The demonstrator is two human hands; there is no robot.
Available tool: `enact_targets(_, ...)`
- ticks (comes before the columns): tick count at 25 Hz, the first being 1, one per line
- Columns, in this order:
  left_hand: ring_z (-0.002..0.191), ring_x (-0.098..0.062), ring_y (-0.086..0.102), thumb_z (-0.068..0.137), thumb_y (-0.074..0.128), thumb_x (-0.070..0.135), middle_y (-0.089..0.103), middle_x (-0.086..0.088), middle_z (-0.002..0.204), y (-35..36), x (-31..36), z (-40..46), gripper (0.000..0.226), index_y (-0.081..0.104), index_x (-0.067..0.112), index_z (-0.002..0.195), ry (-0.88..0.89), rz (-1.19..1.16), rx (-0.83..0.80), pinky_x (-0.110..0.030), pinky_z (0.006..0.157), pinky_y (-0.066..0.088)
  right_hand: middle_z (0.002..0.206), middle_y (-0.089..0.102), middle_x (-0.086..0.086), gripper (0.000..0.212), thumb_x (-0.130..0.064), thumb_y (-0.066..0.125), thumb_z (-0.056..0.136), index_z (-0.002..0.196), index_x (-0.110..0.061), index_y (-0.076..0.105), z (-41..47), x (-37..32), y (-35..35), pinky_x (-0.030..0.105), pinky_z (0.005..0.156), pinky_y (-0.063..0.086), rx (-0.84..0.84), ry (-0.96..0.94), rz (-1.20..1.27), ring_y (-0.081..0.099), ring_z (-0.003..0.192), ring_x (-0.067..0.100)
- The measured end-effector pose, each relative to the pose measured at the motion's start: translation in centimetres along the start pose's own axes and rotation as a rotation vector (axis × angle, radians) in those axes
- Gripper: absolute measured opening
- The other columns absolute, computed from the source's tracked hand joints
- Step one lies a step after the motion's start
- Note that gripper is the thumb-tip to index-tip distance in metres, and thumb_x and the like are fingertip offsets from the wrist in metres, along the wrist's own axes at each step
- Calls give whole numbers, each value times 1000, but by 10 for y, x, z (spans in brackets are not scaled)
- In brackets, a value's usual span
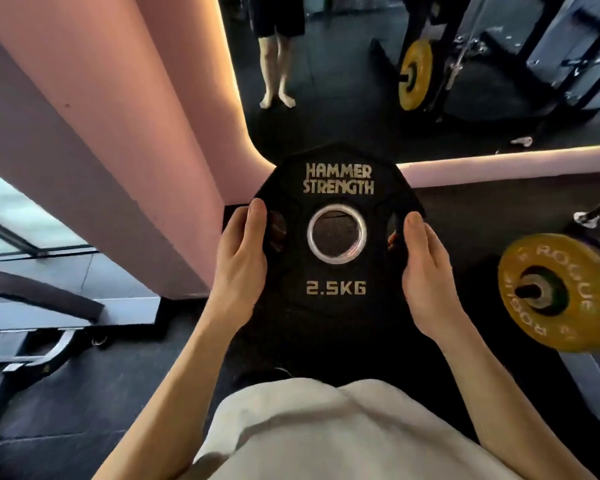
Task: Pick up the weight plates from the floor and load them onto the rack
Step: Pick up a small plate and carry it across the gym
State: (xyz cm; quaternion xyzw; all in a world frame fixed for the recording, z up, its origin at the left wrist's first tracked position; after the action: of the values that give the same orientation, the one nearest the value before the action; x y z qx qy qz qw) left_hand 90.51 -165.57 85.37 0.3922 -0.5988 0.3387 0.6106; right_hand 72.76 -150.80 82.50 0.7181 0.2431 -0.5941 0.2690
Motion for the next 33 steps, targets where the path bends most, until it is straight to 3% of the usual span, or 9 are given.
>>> enact_targets(5,81,1,64,102,41,40,67,15,78,77,0,111,30,63,25,89,21,48,-282,-18,72,49,111,72,-1,43,-57,46,92,107,-23,67,72,-17,-33,43,100,50,247,-51,41,66,109,14)
enact_targets(8,90,-16,67,99,42,50,69,3,88,128,-1,170,34,64,25,92,16,59,-466,-41,87,54,106,73,-14,33,-51,42,98,103,-30,68,102,-30,-53,29,92,49,445,-100,19,66,104,1)
enact_targets(10,93,-26,65,98,43,51,68,-5,93,166,-2,208,37,65,21,94,3,56,-606,-53,93,51,107,72,-11,34,-48,40,101,106,-28,67,119,-38,-67,29,91,50,598,-116,6,66,105,3)
enact_targets(14,99,-23,65,91,49,59,69,-3,98,246,5,249,45,65,18,103,-16,13,-883,-49,92,52,113,69,10,48,-65,48,88,105,-25,68,128,-58,-92,51,99,50,870,-163,21,64,111,26)
enact_targets(17,93,-25,62,83,51,64,66,-7,93,306,17,257,54,64,12,95,1,2,-1011,-56,90,50,112,70,8,41,-59,46,90,103,-27,68,121,-79,-111,48,100,50,1047,-202,30,66,108,22)
enact_targets(20,83,-21,59,89,50,58,62,-5,82,367,33,250,39,62,22,80,34,-41,-1136,-52,85,49,110,71,9,42,-51,42,99,108,-19,66,109,-100,-142,41,94,53,1225,-242,7,67,104,19)
enact_targets(25,73,-11,58,102,44,40,61,2,74,463,74,223,34,60,16,83,88,-158,-1263,-28,68,48,105,72,7,62,-70,44,88,107,-15,65,101,-148,-209,50,95,52,1400,-322,-103,68,103,21)
enact_targets(28,79,-9,63,102,43,40,67,6,82,533,108,209,35,64,12,95,140,-245,-1295,-24,70,49,99,72,7,60,-67,44,89,104,-13,65,101,-192,-266,45,89,55,1444,-424,-132,69,95,18)
enact_targets(33,51,-5,52,102,41,43,60,10,58,634,175,189,37,59,18,81,259,-337,-1239,-21,52,41,107,67,18,70,-76,45,83,105,-11,63,100,-281,-345,57,93,51,1473,-540,-202,66,99,32)
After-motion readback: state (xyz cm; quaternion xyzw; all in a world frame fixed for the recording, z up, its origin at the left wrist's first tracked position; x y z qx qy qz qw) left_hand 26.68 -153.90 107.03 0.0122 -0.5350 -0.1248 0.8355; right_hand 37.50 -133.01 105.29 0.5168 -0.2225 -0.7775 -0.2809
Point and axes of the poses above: each hand's wrist, its own z-axis towards the middle knuckle, its own y-axis out of the palm, x = y × z, the point moved 7 cm from there along z, towards the middle knuckle
